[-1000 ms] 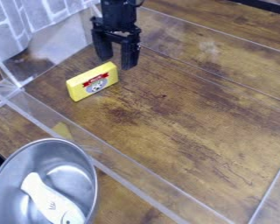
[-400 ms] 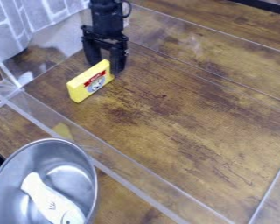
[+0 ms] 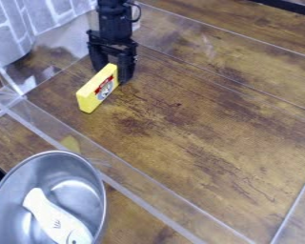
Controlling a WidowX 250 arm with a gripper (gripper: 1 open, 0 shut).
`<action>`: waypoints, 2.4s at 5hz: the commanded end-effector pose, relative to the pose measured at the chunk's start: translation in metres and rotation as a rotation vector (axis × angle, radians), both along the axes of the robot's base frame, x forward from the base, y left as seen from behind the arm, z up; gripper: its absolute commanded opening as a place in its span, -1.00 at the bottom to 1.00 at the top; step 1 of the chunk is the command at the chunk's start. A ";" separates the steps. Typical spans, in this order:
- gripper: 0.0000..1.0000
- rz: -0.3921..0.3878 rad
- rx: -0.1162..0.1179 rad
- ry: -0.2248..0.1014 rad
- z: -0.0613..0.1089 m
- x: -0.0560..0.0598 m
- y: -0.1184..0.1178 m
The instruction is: Move the yellow butter to the left side of the table
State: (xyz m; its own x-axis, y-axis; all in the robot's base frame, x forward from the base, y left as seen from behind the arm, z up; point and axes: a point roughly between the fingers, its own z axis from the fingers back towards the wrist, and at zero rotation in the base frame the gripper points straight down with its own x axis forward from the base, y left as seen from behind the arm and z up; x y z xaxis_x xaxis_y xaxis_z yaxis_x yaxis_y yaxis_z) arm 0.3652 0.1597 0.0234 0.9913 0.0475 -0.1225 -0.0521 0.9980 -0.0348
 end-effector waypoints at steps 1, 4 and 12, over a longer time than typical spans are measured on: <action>1.00 0.031 0.015 -0.027 0.008 -0.001 0.015; 1.00 0.060 0.010 -0.006 -0.001 -0.007 0.027; 1.00 0.074 0.000 -0.009 0.032 -0.009 0.020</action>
State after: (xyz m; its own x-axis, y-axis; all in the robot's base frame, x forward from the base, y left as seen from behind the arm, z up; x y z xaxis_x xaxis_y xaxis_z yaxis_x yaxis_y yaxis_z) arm 0.3504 0.1788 0.0237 0.9747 0.1218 -0.1874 -0.1351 0.9890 -0.0598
